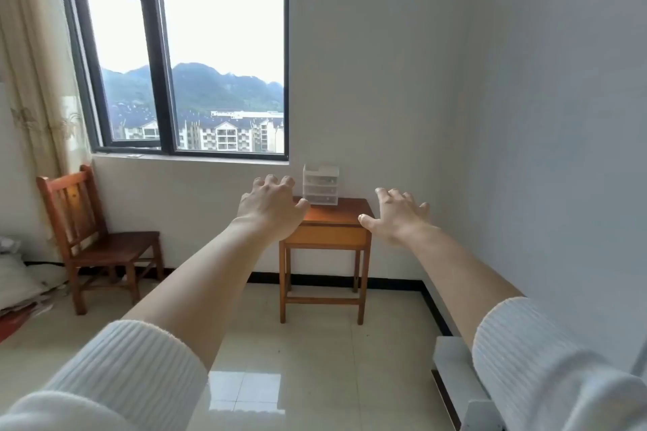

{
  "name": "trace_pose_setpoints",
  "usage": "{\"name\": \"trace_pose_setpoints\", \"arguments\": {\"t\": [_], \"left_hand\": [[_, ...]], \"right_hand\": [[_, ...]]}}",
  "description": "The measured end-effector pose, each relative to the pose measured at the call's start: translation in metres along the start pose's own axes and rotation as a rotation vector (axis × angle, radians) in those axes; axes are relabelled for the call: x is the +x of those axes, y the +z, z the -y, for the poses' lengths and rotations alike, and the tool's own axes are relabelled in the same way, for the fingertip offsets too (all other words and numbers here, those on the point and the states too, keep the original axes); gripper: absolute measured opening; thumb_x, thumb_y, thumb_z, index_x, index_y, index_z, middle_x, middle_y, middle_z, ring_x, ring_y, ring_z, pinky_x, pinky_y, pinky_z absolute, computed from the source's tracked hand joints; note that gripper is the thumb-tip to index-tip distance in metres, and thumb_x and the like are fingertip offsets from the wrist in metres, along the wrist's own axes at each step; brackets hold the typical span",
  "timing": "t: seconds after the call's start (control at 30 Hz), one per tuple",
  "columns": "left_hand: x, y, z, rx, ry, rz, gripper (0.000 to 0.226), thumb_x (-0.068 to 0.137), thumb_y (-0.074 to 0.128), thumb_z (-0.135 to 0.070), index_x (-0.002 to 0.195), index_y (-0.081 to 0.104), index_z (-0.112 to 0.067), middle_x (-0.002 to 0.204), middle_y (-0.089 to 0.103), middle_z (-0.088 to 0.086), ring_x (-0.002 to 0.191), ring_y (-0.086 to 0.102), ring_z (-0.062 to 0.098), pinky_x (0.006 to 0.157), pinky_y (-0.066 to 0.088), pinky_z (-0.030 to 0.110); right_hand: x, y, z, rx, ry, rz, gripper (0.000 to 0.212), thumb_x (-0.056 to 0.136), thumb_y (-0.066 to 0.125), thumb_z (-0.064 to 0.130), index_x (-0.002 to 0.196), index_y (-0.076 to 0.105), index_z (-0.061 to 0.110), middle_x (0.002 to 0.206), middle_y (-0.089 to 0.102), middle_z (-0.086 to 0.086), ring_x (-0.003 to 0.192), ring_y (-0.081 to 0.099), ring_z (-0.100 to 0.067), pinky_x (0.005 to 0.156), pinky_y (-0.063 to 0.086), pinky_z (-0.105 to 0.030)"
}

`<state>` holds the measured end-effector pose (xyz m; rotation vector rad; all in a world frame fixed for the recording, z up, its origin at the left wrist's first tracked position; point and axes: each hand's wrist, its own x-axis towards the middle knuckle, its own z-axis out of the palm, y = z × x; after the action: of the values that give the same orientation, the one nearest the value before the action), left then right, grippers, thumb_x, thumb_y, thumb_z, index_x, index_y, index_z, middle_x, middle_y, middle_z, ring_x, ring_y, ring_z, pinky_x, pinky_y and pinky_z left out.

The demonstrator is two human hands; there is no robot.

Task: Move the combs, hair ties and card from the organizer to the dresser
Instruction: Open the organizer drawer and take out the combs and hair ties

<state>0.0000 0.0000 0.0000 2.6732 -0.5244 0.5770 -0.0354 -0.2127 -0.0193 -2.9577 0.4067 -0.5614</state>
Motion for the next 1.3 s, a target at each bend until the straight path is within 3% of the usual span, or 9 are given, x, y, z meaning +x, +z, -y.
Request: {"name": "trace_pose_setpoints", "arguments": {"t": [0.27,0.43,0.83,0.97,1.13,1.3], "left_hand": [[0.140,0.087,0.011,0.015,0.038,-0.037,0.052,0.087,0.041,-0.041,0.133,0.041,-0.018,0.132,0.048,0.011,0.122,0.041,0.028,0.094,0.040,0.043],[0.248,0.144,0.026,-0.013,0.038,-0.058,0.052,0.086,0.041,-0.041,0.132,0.042,-0.017,0.131,0.049,0.011,0.120,0.042,0.028,0.092,0.041,0.044],[0.485,0.336,0.123,-0.081,0.037,-0.045,0.044,0.086,0.043,-0.035,0.127,0.046,-0.019,0.124,0.054,0.009,0.114,0.047,0.027,0.087,0.043,0.041],[0.574,0.404,0.167,-0.124,-0.002,0.048,0.038,0.085,0.042,-0.030,0.120,0.050,-0.017,0.119,0.054,0.008,0.112,0.046,0.025,0.080,0.042,0.037],[0.662,0.483,0.209,-0.143,-0.089,0.199,0.042,0.086,0.040,-0.031,0.126,0.045,-0.019,0.122,0.052,0.008,0.115,0.043,0.025,0.081,0.043,0.039],[0.734,0.558,0.233,-0.199,-0.116,0.248,0.044,0.085,0.038,-0.035,0.127,0.044,-0.023,0.126,0.050,0.005,0.118,0.042,0.022,0.079,0.043,0.036]], "right_hand": [[0.147,0.050,-0.022,-0.065,-0.028,-0.109,0.067,0.084,0.046,0.058,0.137,0.040,0.018,0.137,0.048,-0.006,0.129,0.039,-0.027,0.101,0.031,-0.053],[0.258,0.089,-0.030,-0.027,-0.028,-0.137,0.065,0.084,0.049,0.052,0.136,0.037,0.016,0.136,0.048,-0.008,0.127,0.041,-0.028,0.100,0.033,-0.052],[0.510,0.269,-0.020,-0.073,-0.059,0.009,0.069,0.085,0.047,0.050,0.142,0.029,0.017,0.142,0.043,-0.010,0.130,0.039,-0.029,0.099,0.036,-0.049],[0.597,0.337,-0.019,-0.014,0.032,0.081,0.068,0.087,0.047,0.049,0.144,0.027,0.017,0.146,0.039,-0.009,0.133,0.036,-0.028,0.103,0.033,-0.051],[0.685,0.404,-0.027,0.038,0.125,0.192,0.065,0.087,0.046,0.047,0.142,0.029,0.017,0.144,0.041,-0.008,0.131,0.037,-0.027,0.103,0.034,-0.050],[0.774,0.464,-0.038,0.090,0.169,0.256,0.064,0.086,0.047,0.047,0.140,0.032,0.017,0.142,0.042,-0.008,0.130,0.038,-0.027,0.102,0.033,-0.051]]}}
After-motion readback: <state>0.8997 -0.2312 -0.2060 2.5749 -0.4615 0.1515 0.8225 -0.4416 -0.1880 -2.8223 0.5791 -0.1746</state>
